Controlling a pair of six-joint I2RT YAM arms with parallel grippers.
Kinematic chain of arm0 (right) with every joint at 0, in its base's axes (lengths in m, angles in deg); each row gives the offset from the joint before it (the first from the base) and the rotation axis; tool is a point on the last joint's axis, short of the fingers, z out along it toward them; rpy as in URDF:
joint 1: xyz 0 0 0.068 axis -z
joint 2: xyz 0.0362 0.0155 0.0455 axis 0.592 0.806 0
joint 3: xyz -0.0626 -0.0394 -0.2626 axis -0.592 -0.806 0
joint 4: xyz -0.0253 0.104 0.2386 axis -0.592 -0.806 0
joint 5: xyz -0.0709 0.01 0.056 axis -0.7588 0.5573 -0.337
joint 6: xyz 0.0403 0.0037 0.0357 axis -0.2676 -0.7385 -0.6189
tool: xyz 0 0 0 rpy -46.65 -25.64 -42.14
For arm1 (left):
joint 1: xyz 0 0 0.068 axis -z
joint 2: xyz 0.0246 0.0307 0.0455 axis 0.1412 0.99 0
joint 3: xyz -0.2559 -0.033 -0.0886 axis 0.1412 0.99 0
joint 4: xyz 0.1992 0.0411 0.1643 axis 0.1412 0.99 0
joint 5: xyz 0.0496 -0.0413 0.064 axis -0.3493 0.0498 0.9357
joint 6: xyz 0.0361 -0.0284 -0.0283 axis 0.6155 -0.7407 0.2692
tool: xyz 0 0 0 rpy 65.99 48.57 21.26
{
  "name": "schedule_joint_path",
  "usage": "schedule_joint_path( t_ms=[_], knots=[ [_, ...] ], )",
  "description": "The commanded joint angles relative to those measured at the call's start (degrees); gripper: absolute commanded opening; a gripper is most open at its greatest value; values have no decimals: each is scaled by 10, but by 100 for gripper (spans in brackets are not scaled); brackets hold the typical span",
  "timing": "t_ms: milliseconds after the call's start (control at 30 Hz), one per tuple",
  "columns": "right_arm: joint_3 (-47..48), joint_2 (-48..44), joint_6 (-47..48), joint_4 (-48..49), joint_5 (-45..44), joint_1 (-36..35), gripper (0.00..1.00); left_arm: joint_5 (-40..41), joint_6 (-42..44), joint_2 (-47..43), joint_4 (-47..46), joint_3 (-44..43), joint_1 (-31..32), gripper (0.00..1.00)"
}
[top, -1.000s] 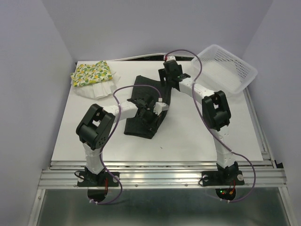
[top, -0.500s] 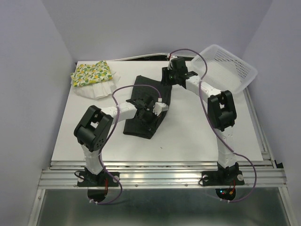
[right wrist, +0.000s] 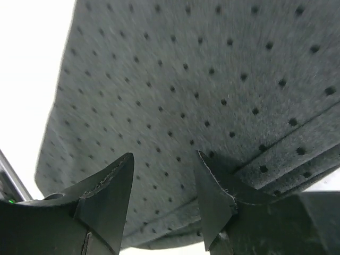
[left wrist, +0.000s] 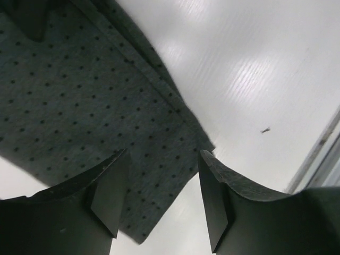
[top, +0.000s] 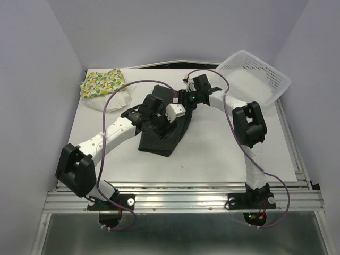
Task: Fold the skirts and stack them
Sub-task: Fold the skirt
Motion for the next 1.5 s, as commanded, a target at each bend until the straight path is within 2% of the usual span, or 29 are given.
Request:
schedule_joint_path(
  t_ms=[0, 67, 167, 300, 433, 600, 733, 900, 1033, 1100, 1133, 1167, 1300, 1467],
  knots=[
    [2, 19, 79, -33, 15, 0, 55, 76, 146, -68, 52, 62, -5, 66],
    [34, 52, 116, -61, -1, 0, 55, 101, 200, -97, 26, 127, -3, 66],
    [88, 82, 142, -79, -29, 0, 55, 132, 239, -135, -4, 179, 4, 66],
    [145, 81, 152, -103, -20, 0, 56, 192, 283, -170, -83, 280, 23, 66],
    [151, 43, 140, -114, 17, 0, 59, 211, 323, -179, -157, 330, 46, 67],
    [113, -2, 62, -103, 105, -5, 59, 254, 346, -147, -244, 378, 84, 67],
    [39, -11, -6, -51, 178, -17, 58, 268, 354, -101, -297, 396, 94, 61],
    [-6, 15, -13, -10, 205, -43, 58, 277, 355, -62, -326, 398, 102, 43],
    [-8, 64, -12, -5, 213, -49, 56, 275, 348, -56, -327, 396, 115, 27],
    [-11, 84, -1, -5, 209, -49, 55, 280, 345, -56, -325, 392, 120, 15],
    [-13, 89, 8, -5, 201, -49, 55, 282, 339, -60, -317, 388, 123, 6],
    [-14, 92, 14, -6, 198, -49, 55, 280, 338, -65, -308, 378, 123, 2],
    [-7, 90, 46, -33, 189, -49, 55, 264, 325, -110, -255, 343, 123, 0],
    [19, 66, 67, -63, 186, -49, 56, 242, 294, -125, -181, 294, 123, 0]
  ],
)
